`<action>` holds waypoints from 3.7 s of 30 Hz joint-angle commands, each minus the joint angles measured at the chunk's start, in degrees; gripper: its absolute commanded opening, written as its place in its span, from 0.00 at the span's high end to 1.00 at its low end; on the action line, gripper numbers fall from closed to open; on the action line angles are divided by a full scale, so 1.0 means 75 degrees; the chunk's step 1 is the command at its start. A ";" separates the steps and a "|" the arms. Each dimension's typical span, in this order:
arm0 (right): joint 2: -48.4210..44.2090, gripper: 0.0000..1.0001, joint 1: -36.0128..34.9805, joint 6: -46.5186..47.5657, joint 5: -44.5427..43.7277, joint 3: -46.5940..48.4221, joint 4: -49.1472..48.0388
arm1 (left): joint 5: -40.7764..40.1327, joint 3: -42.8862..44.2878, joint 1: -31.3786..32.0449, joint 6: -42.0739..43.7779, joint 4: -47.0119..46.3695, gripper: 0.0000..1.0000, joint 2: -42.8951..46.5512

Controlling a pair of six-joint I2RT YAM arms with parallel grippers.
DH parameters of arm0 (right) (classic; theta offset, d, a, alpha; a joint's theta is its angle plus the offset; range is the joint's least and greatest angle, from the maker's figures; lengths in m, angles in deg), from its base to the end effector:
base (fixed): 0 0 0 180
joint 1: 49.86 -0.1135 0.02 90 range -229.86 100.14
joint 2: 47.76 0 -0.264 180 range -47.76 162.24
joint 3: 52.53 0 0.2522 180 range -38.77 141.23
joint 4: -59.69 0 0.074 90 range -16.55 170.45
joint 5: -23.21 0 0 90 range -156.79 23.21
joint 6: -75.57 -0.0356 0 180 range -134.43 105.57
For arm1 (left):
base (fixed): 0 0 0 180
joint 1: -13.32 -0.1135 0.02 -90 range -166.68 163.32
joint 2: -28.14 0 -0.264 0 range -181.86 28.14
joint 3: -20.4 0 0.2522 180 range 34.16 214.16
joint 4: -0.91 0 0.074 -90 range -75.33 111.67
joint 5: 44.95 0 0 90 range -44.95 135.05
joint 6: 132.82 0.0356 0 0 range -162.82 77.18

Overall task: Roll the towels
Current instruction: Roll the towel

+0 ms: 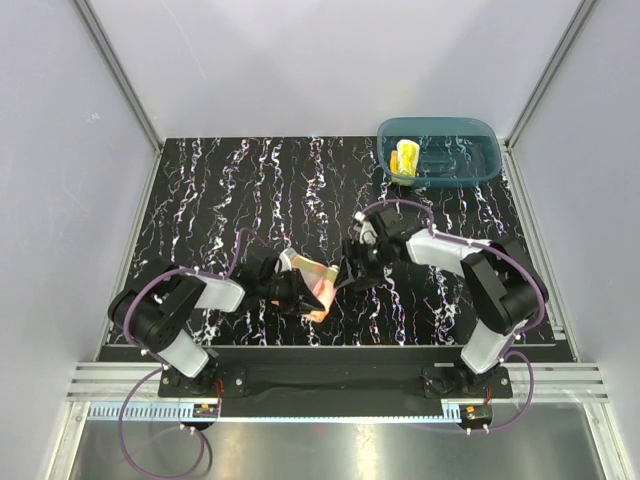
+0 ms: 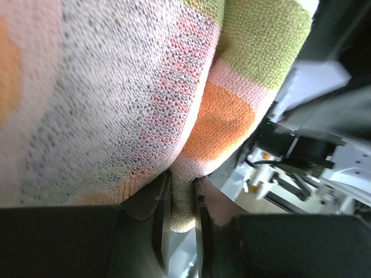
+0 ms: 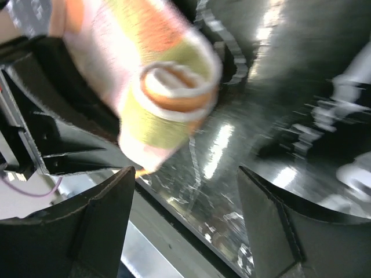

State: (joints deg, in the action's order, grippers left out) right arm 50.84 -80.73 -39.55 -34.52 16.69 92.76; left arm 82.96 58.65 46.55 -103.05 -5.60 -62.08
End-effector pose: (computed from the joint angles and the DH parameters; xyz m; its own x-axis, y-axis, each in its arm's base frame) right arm 0.2713 0.1843 0.1585 -0.9632 -0.1576 -0.2178 -0.2617 0.7355 0.6249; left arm 0.1955 -0.1542 0.1061 -0.9842 -0.1739 0.0319 -0.1239 0.5495 -0.8263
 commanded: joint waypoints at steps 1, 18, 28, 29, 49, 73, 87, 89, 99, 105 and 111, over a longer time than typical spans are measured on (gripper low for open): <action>0.0164 0.23 -0.0325 -0.0645 0.0701 -0.0281 -0.1879 | 0.0594 -0.0020 -0.0118 -0.0361 -0.0825 0.90 -0.0299; 0.1138 0.28 -0.0583 -0.1044 0.1251 -0.0820 -0.3664 | 0.1050 -0.0054 -0.0646 -0.0278 -0.0683 0.90 -0.0499; 0.1265 0.46 -0.0583 -0.1992 0.1580 -0.1582 -0.5959 | 0.1262 -0.0207 -0.0916 -0.0419 -0.0977 0.91 -0.0499; 0.1313 0.46 -0.0583 -0.2075 0.1603 -0.1606 -0.6089 | 0.1262 -0.0195 -0.0916 -0.0407 -0.0977 0.91 -0.0476; 0.0868 0.90 -0.0817 -0.1514 -0.0083 -0.0728 -0.3036 | -0.0764 0.0976 -0.0822 0.1841 0.3517 0.50 0.1245; 0.0891 0.91 -0.1579 -0.1373 -0.1537 0.1077 0.0109 | -0.8207 0.3578 0.4158 0.3296 0.6290 0.47 0.2010; 0.1055 0.93 -0.1638 -0.1326 -0.1455 0.1183 0.0156 | -0.8207 0.3696 0.4533 0.3214 0.5950 0.47 0.0592; 0.1055 0.93 -0.1649 -0.1326 -0.1420 0.1195 0.0167 | -0.8242 0.3661 0.4545 0.3179 0.5926 0.47 0.0463; 0.1149 0.93 -0.1661 -0.1279 -0.1338 0.1277 0.0203 | -0.8488 0.3567 0.4557 0.3120 0.5949 0.47 -0.0252; 0.1220 0.90 -0.1661 -0.1197 -0.1210 0.1464 0.0355 | -0.8512 0.3309 0.4581 0.2992 0.5879 0.48 -0.0475; 0.1220 0.78 -0.1649 -0.1033 -0.1104 0.1698 0.0577 | -0.8442 0.2911 0.4581 0.3049 0.5527 0.54 -0.0510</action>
State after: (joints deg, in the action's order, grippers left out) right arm 59.48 -92.23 -49.08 -43.42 26.96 94.62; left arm 17.32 83.35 80.85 -78.85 38.47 -63.74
